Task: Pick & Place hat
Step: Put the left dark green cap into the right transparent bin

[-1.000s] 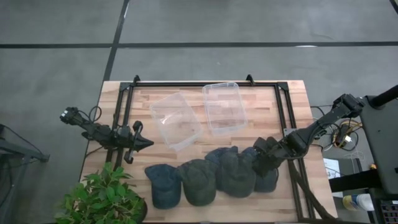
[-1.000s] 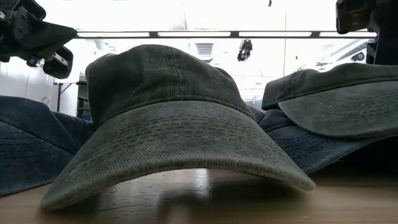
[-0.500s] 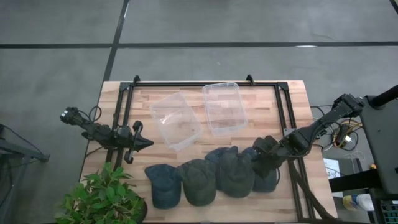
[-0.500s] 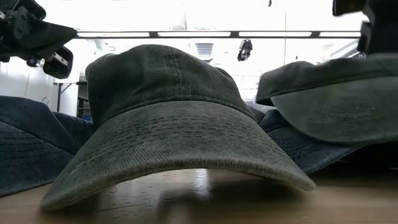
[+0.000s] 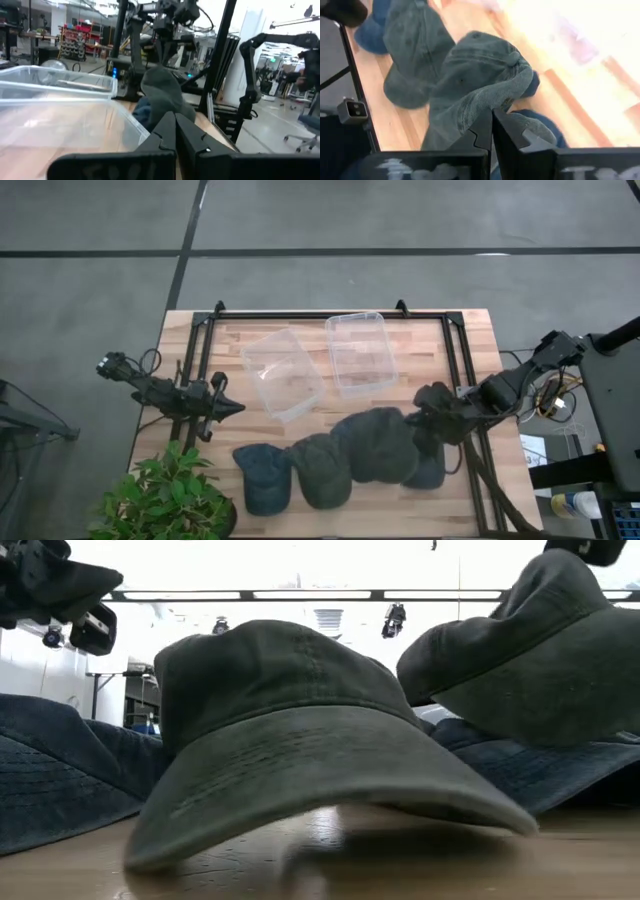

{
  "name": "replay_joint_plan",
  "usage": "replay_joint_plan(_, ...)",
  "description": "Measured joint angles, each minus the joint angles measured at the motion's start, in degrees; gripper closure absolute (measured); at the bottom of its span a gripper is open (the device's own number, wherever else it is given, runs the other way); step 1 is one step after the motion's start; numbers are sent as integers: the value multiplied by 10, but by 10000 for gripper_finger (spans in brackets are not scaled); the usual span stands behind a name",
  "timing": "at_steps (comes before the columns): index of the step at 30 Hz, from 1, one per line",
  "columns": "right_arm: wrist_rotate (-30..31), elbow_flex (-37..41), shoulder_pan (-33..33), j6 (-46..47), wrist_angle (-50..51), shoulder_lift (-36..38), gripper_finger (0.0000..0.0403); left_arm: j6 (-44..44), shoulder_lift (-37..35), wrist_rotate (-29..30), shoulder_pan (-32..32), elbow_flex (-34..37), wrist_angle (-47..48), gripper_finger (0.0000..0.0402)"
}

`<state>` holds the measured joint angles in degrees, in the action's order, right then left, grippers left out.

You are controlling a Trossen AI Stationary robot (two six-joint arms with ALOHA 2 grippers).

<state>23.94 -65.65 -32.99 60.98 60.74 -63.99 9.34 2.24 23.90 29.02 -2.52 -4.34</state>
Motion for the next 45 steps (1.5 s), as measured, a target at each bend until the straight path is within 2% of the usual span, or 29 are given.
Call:
replay_joint_plan(10,65,-76,0,-47,21,0,395,1,0,0,0,2,6,401)
replay_joint_plan(17,84,-108,1,-89,21,0,395,6,0,0,0,1,-40,401)
replay_joint_plan(21,106,-136,0,-129,14,0,395,58,0,0,0,1,-52,401)
replay_joint_plan(25,128,-167,0,-181,1,0,395,73,0,0,0,0,-71,401)
replay_joint_plan(31,152,-212,0,-271,-42,0,395,160,0,-3,0,0,-93,401)
replay_joint_plan(35,166,-229,0,-328,-72,1,395,167,2,-8,0,0,-125,401)
replay_joint_plan(40,185,-244,1,-359,-78,1,395,191,17,23,0,0,-133,401)
replay_joint_plan(43,187,-247,3,-362,-78,1,395,192,44,37,0,0,-133,389)
replay_joint_plan(45,187,-247,4,-362,-79,1,395,194,69,44,-1,0,-152,367)
